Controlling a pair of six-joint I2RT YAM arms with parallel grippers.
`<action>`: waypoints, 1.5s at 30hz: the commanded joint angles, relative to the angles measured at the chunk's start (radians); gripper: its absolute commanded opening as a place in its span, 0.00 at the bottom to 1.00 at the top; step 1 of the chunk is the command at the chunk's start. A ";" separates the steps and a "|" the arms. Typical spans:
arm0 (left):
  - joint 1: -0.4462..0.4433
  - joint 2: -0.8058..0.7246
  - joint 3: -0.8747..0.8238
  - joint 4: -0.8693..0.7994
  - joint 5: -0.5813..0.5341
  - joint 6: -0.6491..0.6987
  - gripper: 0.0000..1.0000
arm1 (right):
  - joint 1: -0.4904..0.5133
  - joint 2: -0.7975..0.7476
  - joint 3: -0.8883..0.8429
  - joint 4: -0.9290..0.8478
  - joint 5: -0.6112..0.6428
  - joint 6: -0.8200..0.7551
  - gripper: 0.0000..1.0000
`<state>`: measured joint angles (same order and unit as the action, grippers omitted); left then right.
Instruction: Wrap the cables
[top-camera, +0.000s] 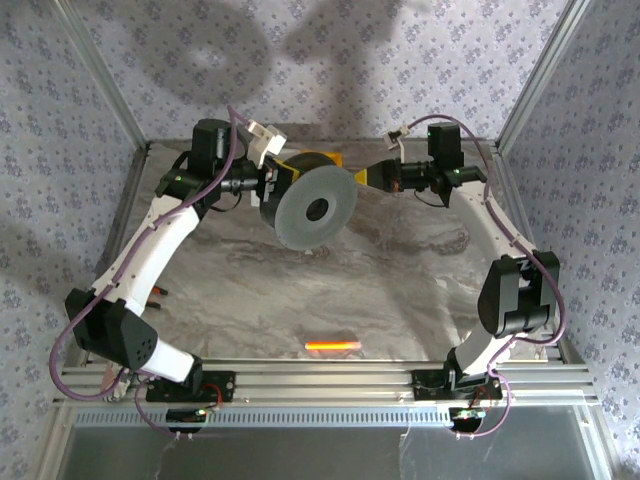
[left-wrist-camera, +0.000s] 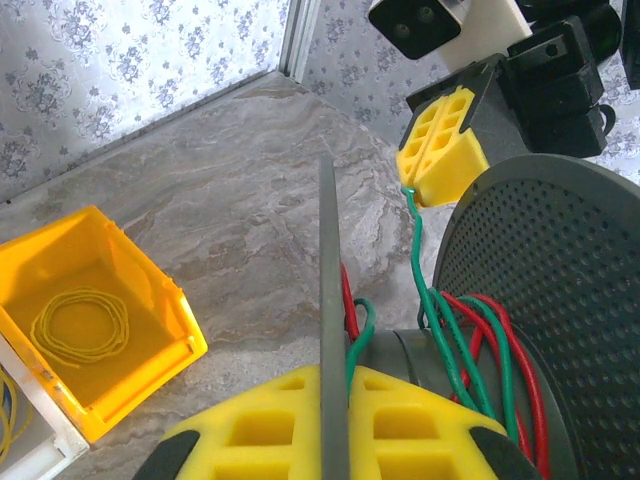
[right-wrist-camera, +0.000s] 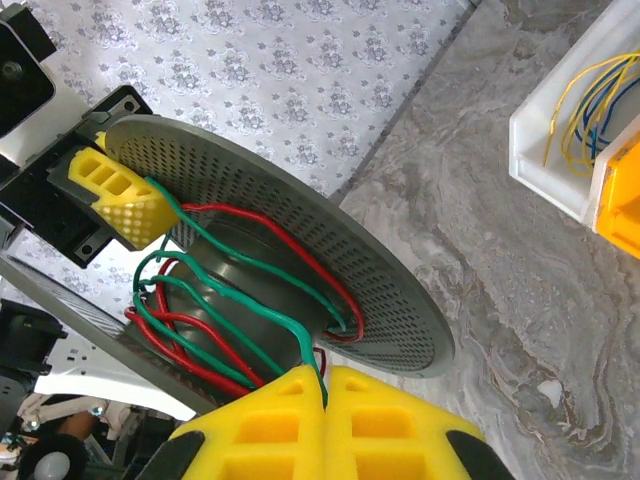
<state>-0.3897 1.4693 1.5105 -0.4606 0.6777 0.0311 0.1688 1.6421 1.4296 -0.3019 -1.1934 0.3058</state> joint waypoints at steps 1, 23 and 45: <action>0.017 -0.036 0.065 0.088 0.119 -0.040 0.00 | 0.000 -0.004 -0.008 0.010 0.008 -0.057 0.00; 0.146 -0.087 -0.048 0.464 0.094 -0.397 0.00 | 0.011 -0.055 -0.139 -0.015 0.004 -0.157 0.00; 0.107 -0.069 -0.155 0.640 -0.689 -0.849 0.00 | 0.434 -0.059 -0.190 0.281 0.597 -0.039 0.00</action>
<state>-0.2459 1.4471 1.3655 0.0448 0.2390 -0.7418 0.5747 1.5837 1.2526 -0.1001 -0.7082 0.2234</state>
